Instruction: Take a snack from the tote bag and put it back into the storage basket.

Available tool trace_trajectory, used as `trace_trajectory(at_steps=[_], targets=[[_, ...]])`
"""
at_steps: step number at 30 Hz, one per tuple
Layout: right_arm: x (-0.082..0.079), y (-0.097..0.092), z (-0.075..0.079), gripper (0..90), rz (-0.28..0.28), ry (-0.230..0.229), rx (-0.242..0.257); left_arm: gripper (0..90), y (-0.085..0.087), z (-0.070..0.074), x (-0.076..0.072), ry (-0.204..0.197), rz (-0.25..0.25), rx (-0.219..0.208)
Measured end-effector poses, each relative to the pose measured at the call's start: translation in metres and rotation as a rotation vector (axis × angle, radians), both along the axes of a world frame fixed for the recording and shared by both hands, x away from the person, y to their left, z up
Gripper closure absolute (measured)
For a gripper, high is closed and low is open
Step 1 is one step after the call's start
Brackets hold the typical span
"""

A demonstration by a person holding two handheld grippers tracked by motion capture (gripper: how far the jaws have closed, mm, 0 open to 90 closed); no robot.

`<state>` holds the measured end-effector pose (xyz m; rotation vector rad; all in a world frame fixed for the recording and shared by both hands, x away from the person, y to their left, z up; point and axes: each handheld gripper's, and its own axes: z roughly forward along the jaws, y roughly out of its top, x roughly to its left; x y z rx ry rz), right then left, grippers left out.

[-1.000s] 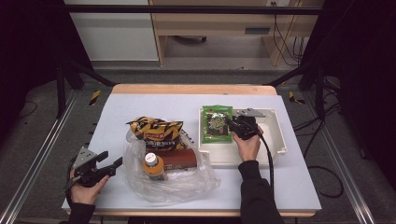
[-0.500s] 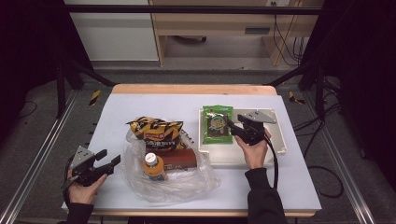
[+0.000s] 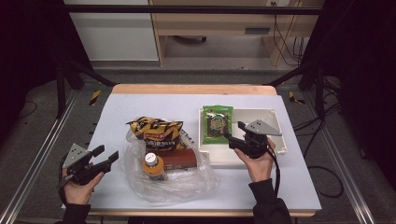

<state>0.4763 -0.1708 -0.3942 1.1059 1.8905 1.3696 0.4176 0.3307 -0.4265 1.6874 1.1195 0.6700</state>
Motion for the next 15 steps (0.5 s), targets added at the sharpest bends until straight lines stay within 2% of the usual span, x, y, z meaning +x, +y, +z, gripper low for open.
trace_trajectory(at_steps=[7,10,15], targets=[[-0.014,0.004,0.006,32.9,0.036,-0.016,0.028,34.2,-0.002,0.009,-0.002,-0.006,-0.015,-0.020],[-0.020,0.010,0.008,37.3,0.081,-0.065,0.046,34.0,-0.005,0.014,-0.003,-0.012,-0.029,-0.021],[-0.024,0.027,0.013,36.8,0.139,-0.079,0.052,33.8,-0.009,0.023,-0.005,-0.028,-0.052,-0.027]])
